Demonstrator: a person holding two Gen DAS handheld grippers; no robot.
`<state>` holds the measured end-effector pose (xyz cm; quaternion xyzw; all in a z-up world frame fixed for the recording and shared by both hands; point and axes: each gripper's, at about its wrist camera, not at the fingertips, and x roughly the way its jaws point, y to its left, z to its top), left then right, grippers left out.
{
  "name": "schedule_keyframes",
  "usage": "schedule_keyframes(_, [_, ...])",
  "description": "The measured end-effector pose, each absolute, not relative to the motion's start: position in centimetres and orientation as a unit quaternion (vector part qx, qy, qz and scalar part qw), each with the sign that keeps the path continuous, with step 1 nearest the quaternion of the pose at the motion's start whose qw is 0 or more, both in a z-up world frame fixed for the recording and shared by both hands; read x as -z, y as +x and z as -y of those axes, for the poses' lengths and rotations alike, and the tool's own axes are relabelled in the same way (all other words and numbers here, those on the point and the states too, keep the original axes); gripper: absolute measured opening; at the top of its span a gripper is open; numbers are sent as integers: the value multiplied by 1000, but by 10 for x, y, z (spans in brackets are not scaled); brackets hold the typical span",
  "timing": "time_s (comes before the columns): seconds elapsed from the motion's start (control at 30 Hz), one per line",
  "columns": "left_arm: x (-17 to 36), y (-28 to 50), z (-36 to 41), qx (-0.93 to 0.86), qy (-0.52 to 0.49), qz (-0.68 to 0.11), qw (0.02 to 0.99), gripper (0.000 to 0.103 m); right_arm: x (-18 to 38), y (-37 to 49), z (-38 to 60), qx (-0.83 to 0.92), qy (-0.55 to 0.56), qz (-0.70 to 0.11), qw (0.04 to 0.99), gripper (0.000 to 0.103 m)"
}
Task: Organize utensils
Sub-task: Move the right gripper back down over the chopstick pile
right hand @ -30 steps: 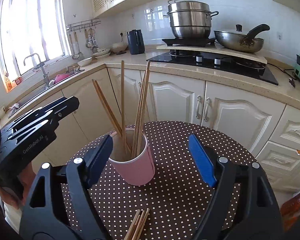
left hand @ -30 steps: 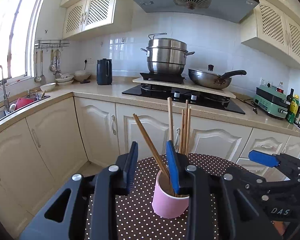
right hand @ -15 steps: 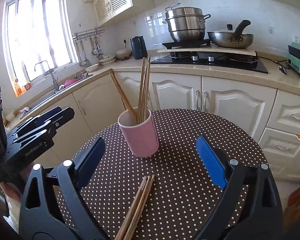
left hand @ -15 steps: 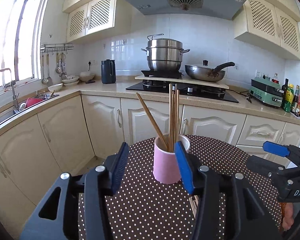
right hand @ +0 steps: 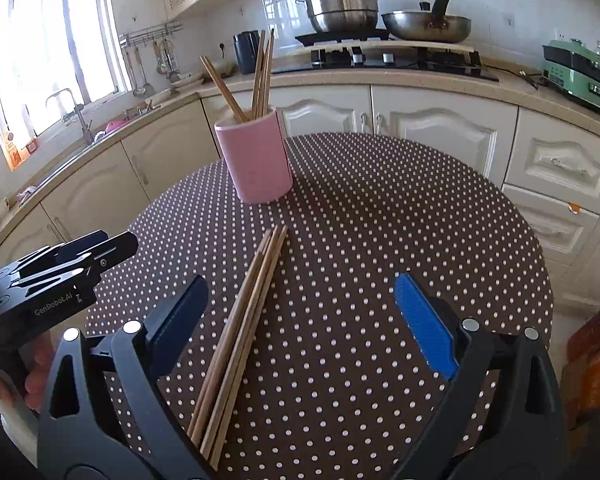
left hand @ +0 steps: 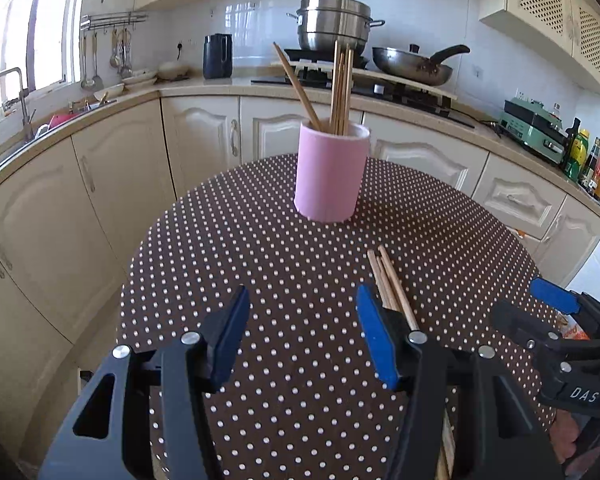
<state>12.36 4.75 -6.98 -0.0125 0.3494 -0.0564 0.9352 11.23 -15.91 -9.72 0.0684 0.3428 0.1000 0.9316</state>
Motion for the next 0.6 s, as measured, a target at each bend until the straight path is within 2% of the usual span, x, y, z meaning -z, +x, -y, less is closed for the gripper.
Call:
schedule_keyframes(0.33, [105,107,-50,79,-21,-394,915,55,145,129,143,-66,49,-434,897,87])
schedule_keyframes(0.6, [107,111,-56,91,-20,-392,915,55,145,149,121,-59,15,-447,893,87])
